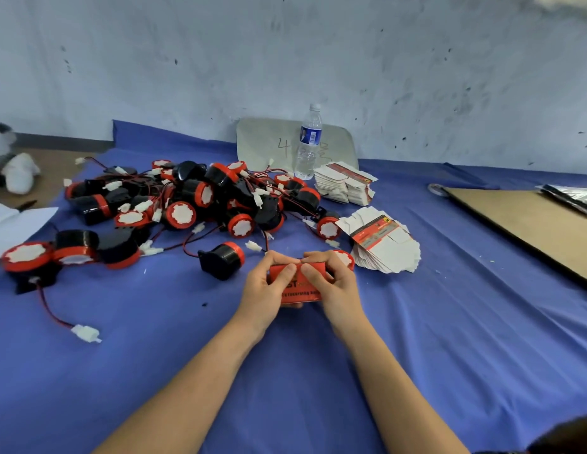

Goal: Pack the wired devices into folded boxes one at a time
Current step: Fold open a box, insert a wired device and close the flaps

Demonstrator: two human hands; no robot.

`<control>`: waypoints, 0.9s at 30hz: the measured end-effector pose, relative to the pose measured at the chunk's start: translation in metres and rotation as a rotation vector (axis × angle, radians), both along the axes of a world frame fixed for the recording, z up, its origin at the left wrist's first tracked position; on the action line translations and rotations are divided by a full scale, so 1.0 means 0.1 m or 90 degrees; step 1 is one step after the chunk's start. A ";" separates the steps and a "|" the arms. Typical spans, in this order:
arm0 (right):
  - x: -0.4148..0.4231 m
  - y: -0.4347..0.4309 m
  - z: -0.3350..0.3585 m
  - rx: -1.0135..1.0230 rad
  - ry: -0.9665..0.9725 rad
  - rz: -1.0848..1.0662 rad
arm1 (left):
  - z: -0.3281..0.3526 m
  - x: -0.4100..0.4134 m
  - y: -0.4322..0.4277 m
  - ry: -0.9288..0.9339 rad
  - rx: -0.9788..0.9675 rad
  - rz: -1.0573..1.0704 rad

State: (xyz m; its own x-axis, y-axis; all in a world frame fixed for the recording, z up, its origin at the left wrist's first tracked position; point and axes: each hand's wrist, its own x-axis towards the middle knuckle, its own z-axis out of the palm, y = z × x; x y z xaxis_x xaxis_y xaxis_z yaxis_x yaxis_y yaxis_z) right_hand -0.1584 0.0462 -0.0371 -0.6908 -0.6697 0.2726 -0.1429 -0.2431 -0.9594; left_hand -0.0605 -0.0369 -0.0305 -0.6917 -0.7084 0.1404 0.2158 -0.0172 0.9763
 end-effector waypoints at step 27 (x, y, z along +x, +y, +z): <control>0.28 0.69 0.26 -0.269 -0.001 -0.626 | -0.15 -0.09 -0.21 0.061 0.043 -0.072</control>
State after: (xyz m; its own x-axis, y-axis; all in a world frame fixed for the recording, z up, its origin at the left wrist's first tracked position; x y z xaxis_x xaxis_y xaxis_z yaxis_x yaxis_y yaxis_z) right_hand -0.1306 0.1156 -0.0111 -0.8763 0.3294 0.3515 -0.4564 -0.3344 -0.8245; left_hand -0.0698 -0.0579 -0.0455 -0.7531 -0.6371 0.1643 0.3013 -0.1120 0.9469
